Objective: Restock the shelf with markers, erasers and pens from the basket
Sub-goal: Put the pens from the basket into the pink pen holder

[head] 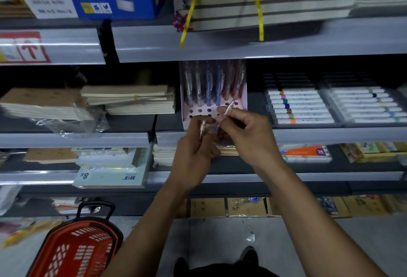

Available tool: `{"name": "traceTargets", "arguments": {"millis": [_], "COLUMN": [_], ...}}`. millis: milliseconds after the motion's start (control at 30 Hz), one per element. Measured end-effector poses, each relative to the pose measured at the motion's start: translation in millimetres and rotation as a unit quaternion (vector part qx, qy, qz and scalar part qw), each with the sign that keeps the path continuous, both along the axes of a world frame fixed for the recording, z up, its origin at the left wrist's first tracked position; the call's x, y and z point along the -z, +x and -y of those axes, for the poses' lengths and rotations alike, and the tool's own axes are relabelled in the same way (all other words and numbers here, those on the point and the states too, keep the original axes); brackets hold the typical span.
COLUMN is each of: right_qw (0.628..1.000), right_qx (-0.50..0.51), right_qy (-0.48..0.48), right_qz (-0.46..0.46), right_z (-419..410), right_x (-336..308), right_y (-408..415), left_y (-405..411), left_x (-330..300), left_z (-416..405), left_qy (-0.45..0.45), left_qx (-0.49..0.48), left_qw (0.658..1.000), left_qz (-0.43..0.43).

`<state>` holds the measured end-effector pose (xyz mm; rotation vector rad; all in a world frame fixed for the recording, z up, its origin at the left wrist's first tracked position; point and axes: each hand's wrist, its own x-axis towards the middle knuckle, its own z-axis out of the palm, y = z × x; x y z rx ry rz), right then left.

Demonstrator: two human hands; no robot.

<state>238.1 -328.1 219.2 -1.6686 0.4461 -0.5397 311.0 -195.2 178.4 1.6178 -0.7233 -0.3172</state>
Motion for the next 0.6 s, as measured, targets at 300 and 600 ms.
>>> {"name": "traceTargets", "arguments": {"millis": [300,600], "right_qw": [0.97,0.942], "right_qx": [0.205,0.282], "right_qy": [-0.056,-0.117], "right_qz": [0.115,0.14], "right_z": [22,32], "right_x": [-21,-14], "right_y": [9,27], "left_y": [12,12], "left_x": [2,0], "left_z": [-3,-7], "left_qy": [0.135,0.155], "left_qx": [-0.1,-0.094], "left_qw": [0.979,0.977], "left_qz": [0.113,0.11]}}
